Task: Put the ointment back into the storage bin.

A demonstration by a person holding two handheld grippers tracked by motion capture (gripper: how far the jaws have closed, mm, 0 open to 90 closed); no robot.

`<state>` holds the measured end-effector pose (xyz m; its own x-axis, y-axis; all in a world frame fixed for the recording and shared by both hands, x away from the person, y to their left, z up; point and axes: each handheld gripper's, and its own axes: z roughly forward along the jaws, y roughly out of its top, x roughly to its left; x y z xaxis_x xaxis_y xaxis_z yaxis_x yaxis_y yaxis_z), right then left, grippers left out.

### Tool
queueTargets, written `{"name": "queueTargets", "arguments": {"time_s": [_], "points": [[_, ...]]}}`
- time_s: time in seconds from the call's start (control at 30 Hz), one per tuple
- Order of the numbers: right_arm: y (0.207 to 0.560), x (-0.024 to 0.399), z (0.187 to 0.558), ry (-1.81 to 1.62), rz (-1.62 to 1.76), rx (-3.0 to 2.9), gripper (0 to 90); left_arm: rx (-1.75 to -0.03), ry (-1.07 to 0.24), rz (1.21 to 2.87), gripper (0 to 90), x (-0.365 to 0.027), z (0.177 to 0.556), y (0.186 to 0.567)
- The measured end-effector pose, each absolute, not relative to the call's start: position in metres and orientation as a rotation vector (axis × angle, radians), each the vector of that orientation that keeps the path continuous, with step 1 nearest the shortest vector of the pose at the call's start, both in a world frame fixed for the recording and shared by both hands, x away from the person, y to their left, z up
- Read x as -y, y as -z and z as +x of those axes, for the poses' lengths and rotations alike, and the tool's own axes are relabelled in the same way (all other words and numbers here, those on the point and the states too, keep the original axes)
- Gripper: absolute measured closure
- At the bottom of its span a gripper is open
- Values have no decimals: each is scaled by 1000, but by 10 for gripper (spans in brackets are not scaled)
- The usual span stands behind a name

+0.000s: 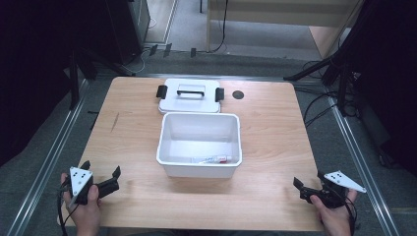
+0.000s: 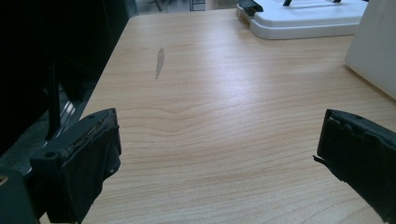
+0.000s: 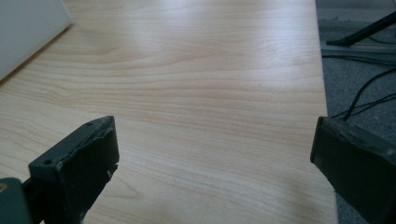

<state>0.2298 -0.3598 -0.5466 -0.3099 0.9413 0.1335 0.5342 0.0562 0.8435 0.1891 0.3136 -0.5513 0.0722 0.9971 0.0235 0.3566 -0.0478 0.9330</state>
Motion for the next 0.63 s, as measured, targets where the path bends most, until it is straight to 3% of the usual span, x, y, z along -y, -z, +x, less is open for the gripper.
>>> {"name": "queueTargets", "arguments": {"time_s": [0.2,0.63], "points": [[547,362,228,-1164,1506,-1812,145,-1405,-986,1530,4,-314,190,551],[547,367,228,-1210,1559,-1777,230,-1409,-970,1513,4,-316,190,551]]}}
